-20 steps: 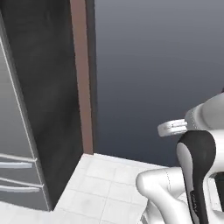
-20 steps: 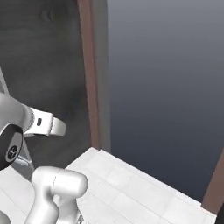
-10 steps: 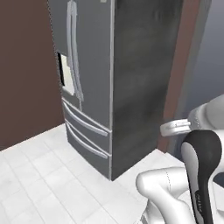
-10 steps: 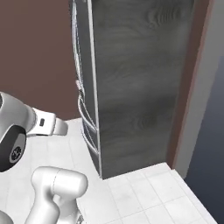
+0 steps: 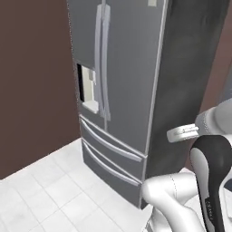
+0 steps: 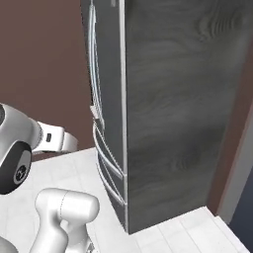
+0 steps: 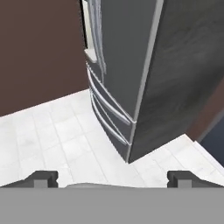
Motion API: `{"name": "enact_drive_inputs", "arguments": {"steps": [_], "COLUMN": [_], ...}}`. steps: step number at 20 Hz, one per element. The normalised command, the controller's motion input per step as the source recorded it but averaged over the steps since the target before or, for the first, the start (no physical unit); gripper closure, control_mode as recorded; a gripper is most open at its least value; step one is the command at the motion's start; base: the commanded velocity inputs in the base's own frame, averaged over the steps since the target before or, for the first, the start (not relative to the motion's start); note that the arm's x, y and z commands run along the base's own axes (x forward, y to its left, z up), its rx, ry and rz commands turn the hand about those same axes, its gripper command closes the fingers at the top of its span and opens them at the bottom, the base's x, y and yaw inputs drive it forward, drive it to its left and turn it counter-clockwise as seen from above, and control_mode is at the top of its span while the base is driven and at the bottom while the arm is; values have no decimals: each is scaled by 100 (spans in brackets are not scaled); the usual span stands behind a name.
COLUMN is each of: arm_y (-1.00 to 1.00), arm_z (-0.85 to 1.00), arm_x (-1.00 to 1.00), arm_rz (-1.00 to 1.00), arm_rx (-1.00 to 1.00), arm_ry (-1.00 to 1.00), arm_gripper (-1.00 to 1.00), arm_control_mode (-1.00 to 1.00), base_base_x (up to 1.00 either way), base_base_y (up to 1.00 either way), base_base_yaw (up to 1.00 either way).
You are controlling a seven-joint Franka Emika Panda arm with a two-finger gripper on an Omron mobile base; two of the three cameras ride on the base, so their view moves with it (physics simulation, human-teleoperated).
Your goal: Navigate to the fridge.
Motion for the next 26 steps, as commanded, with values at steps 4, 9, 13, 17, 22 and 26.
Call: {"name": "enact_drive_inputs", "arguments": {"steps": [4,9,13,17,22,26], "arm_y": [0,0,0,0,0,0], "arm_z": [0,0,0,0,0,0], "arm_x": [0,0,0,0,0,0], "arm_rz": [0,0,0,0,0,0], "arm_rx": [0,0,0,0,0,0], "arm_ry": [0,0,0,0,0,0], "arm_gripper": [-100,-100,-100,-100,-100,-100], "arm_control_mode": [100,100,100,100,100,100], "base_base_x": [100,99,96,90,82,85], "base_base_y": [68,55,53,53,47,49], "base_base_yaw": [-40,-53,-55,-57,-57,-53]}}
